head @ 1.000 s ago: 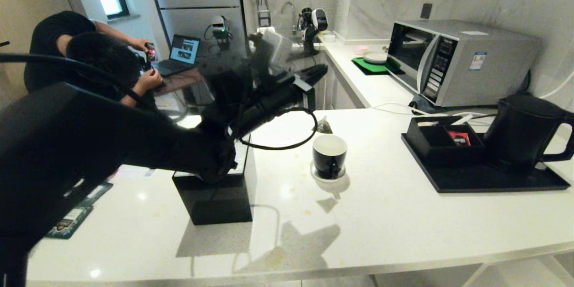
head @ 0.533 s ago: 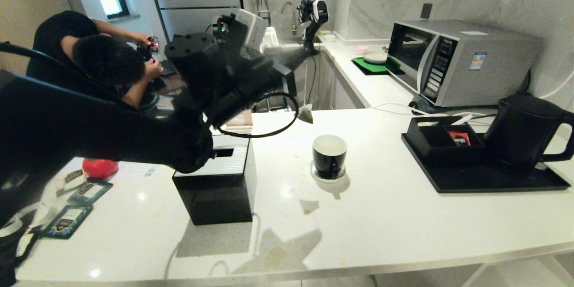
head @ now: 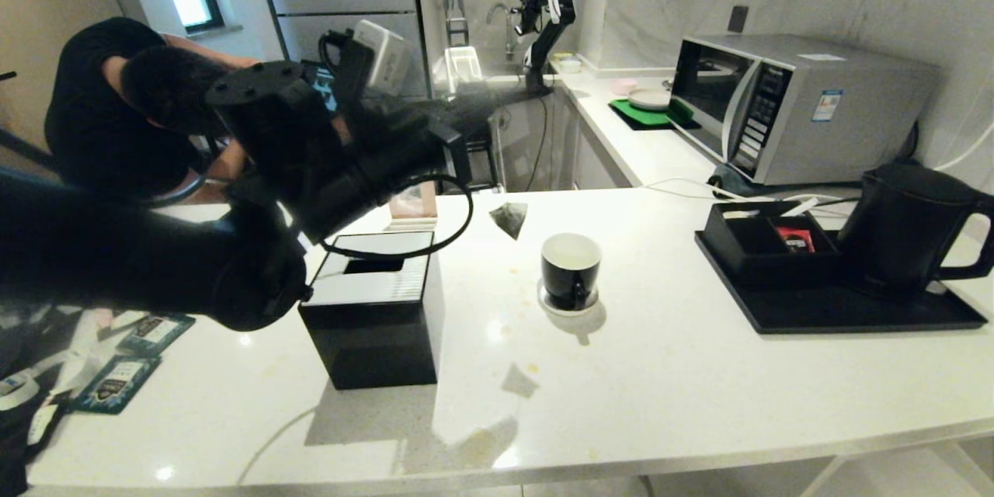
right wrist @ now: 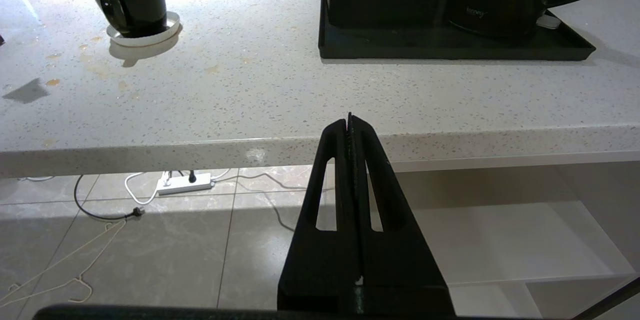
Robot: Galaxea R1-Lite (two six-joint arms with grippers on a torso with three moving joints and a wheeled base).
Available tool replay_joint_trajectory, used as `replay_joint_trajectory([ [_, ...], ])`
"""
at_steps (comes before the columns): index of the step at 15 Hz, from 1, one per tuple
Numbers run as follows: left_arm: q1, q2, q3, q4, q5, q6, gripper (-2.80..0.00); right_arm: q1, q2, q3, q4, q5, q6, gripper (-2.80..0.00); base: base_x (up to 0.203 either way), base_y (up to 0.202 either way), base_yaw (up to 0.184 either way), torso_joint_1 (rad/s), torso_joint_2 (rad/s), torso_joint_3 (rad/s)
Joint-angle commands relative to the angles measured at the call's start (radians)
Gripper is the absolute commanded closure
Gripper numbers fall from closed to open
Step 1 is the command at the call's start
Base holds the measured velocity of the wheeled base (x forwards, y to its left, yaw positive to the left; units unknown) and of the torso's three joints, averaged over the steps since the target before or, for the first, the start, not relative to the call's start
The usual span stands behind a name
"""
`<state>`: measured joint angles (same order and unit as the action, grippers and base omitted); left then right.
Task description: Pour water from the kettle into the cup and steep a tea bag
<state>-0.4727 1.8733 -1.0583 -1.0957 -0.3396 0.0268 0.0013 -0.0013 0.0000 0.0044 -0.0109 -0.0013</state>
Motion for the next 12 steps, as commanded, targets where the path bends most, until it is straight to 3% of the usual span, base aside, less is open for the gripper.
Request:
replay_joint_trajectory([
  [1,0.022,-0.068,0.066,-0.007,-0.004,-0.001,0.00,0.000,0.001,0.000,0.001,0.000,0.000,0.00,0.000,0.000,0.000,0.000,0.00,0.000],
  [12,0.075,-0.137,0.144,-0.001,-0.001,-0.001,0.00,0.000,0.001,0.000,0.001,0.000,0.000,0.00,0.000,0.000,0.000,0.000,0.00,0.000],
])
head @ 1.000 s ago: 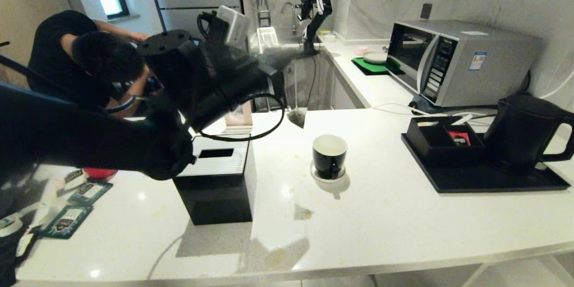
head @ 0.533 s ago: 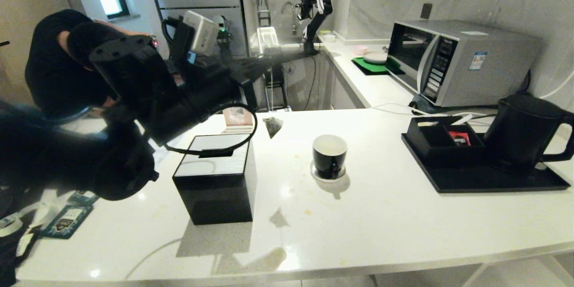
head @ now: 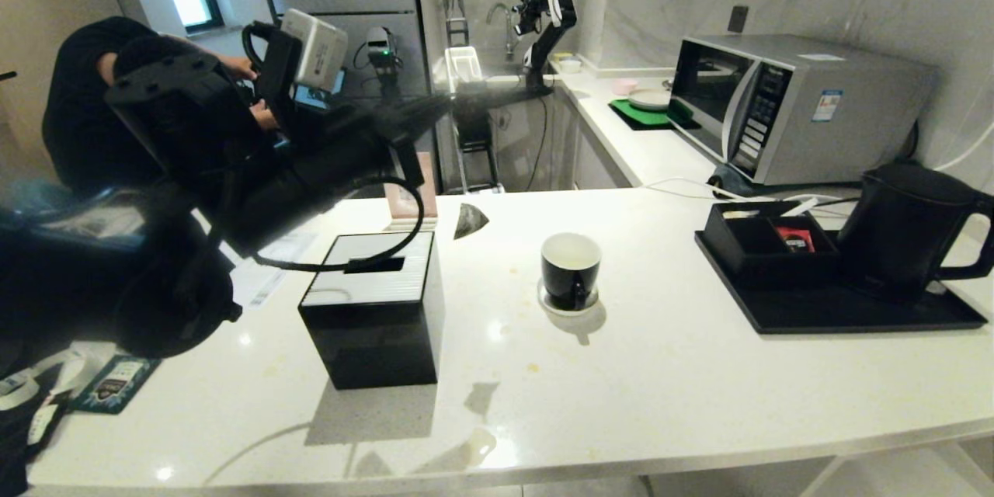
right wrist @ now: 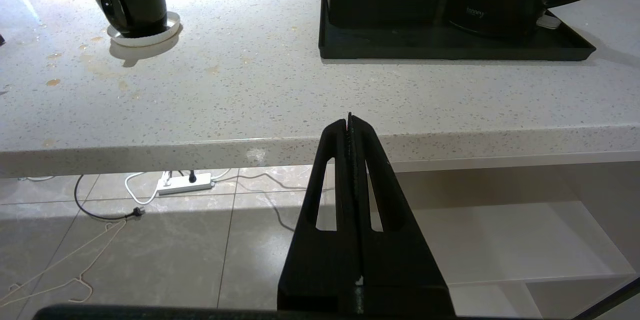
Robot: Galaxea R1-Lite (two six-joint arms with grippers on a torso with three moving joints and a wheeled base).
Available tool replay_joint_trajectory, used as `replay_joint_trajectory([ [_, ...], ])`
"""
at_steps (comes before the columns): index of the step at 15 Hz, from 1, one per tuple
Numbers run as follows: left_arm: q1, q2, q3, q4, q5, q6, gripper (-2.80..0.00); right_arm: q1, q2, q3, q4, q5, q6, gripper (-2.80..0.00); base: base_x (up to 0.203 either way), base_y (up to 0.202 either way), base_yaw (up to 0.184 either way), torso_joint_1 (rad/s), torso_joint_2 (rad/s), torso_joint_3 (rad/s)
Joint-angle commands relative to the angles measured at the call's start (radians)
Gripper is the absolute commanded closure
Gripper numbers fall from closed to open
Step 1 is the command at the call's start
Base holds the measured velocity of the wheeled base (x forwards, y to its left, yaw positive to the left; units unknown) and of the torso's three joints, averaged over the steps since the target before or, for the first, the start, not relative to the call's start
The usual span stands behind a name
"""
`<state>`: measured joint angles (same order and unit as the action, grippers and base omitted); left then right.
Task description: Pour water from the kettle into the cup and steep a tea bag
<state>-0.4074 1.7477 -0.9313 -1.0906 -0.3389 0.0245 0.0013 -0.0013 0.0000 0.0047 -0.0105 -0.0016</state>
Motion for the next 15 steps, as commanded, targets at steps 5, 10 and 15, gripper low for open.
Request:
replay_joint_trajectory([
  [5,0.043,-0.032,0.035,0.016,-0.011,0.002,0.00,0.000,0.001,0.000,0.000,0.000,0.000,0.00,0.000,0.000,0.000,0.000,0.00,0.000],
  [10,0.070,-0.069,0.101,0.023,-0.030,-0.001,0.00,0.000,0.001,0.000,0.000,0.000,0.000,0.00,0.000,0.000,0.000,0.000,0.00,0.000],
  [15,0.123,-0.077,0.113,0.025,-0.045,-0.005,0.00,0.000,0.001,0.000,0.000,0.000,0.000,0.00,0.000,0.000,0.000,0.000,0.00,0.000],
])
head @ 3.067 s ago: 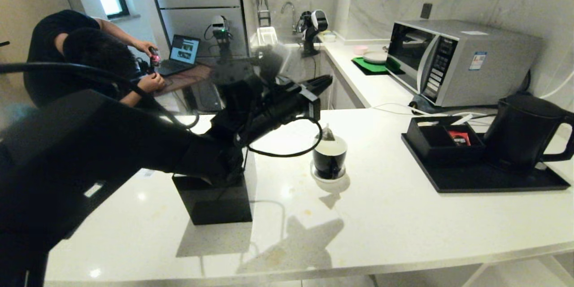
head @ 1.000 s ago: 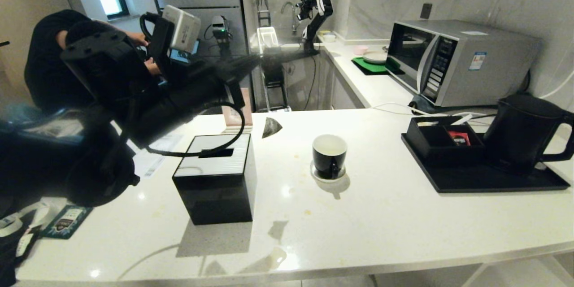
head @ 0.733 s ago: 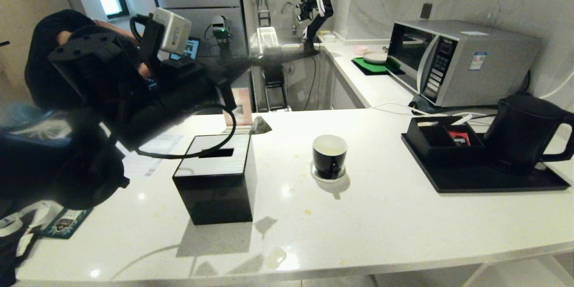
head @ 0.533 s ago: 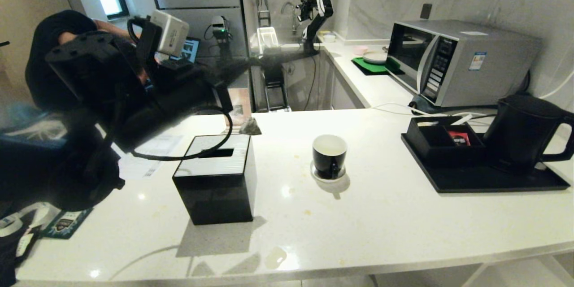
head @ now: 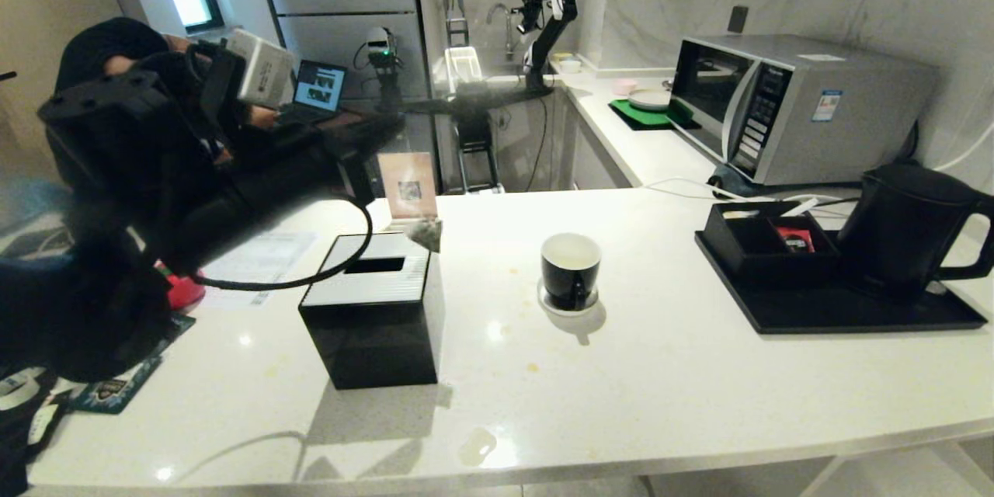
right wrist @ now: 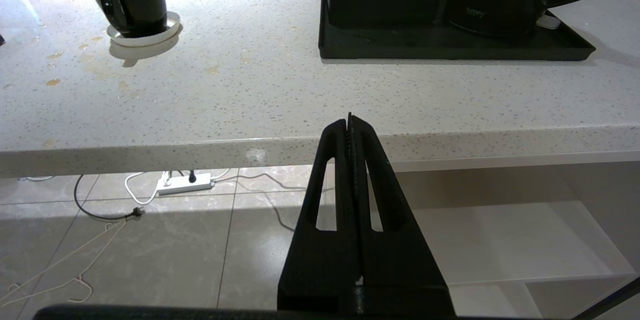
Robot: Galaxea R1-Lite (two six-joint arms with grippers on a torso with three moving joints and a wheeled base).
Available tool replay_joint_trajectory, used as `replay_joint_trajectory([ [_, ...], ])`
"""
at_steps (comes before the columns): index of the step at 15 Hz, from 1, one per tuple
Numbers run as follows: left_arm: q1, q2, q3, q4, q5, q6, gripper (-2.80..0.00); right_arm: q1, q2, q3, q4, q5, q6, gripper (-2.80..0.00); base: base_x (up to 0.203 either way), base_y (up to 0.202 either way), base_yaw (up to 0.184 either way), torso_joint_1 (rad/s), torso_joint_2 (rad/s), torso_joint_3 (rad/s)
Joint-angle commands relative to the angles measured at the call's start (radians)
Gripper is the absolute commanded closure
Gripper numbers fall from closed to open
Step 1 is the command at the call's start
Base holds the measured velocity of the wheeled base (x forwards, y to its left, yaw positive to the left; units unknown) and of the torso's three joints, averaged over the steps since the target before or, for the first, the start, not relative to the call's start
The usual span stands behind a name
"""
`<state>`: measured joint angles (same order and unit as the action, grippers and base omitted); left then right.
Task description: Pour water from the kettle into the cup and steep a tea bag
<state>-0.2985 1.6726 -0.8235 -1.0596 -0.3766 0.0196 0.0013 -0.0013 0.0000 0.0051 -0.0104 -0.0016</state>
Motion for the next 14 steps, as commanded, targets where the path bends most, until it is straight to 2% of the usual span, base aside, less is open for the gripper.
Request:
replay_joint_trajectory([
  [1,0.025,-0.004,0.007,-0.005,-0.034,0.000,0.00,0.000,0.001,0.000,-0.001,0.000,0.000,0.00,0.000,0.000,0.000,0.000,0.00,0.000],
  [8,0.120,-0.014,0.073,0.005,-0.167,0.000,0.00,0.000,0.001,0.000,0.001,0.000,0.000,0.00,0.000,0.000,0.000,0.000,0.00,0.000],
  [14,0.144,-0.013,0.086,0.003,-0.171,0.000,0.00,0.000,0.001,0.000,0.000,0.000,0.000,0.00,0.000,0.000,0.000,0.000,0.00,0.000],
])
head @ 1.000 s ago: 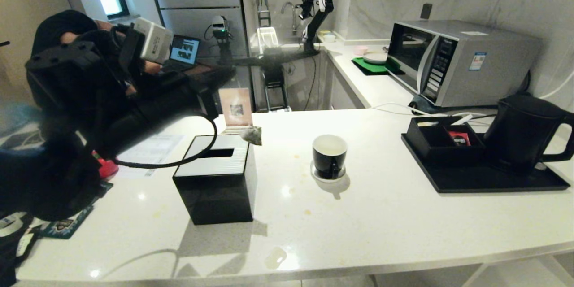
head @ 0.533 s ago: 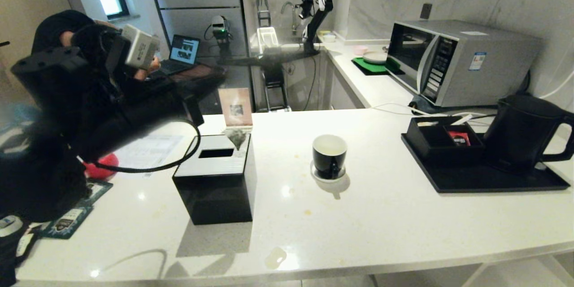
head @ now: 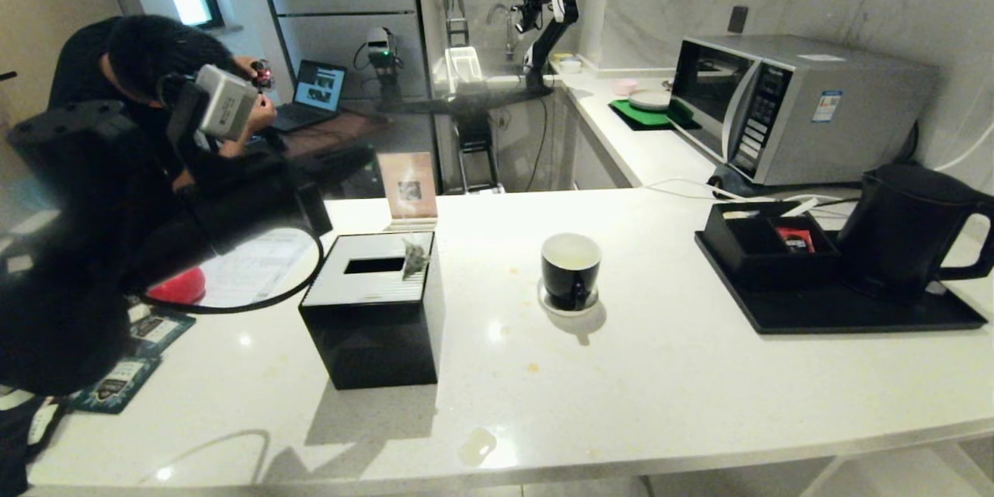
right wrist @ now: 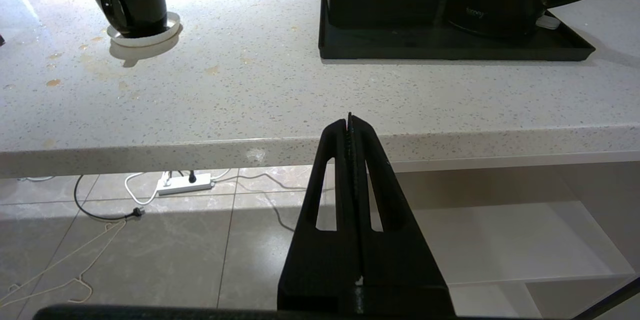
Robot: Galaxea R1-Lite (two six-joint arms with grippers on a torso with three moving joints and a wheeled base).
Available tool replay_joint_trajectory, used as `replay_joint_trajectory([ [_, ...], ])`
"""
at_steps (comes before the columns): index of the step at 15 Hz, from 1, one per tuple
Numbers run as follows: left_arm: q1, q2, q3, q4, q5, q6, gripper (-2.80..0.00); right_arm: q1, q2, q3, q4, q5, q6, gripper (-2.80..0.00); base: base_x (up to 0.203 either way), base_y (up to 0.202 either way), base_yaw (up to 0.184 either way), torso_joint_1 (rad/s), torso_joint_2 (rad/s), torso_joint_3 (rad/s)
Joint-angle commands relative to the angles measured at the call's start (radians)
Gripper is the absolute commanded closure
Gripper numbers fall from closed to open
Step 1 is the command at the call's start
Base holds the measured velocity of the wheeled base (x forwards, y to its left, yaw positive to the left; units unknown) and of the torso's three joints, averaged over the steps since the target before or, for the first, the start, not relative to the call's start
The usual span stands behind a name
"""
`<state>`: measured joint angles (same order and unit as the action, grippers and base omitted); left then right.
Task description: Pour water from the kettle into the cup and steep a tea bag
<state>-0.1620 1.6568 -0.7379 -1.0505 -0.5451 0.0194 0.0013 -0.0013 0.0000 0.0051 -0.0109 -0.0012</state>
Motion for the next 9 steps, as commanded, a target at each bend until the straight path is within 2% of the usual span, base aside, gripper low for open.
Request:
replay_joint_trajectory([
  [1,0.010,0.003,-0.003,-0.006,-0.003,0.001,0.00,0.000,0.001,0.000,-0.001,0.000,0.000,0.00,0.000,0.000,0.000,0.000,0.00,0.000],
  [9,0.026,-0.003,-0.014,-0.002,-0.004,-0.001,0.00,0.000,0.001,0.000,-0.001,0.000,0.000,0.00,0.000,0.000,0.000,0.000,0.00,0.000],
])
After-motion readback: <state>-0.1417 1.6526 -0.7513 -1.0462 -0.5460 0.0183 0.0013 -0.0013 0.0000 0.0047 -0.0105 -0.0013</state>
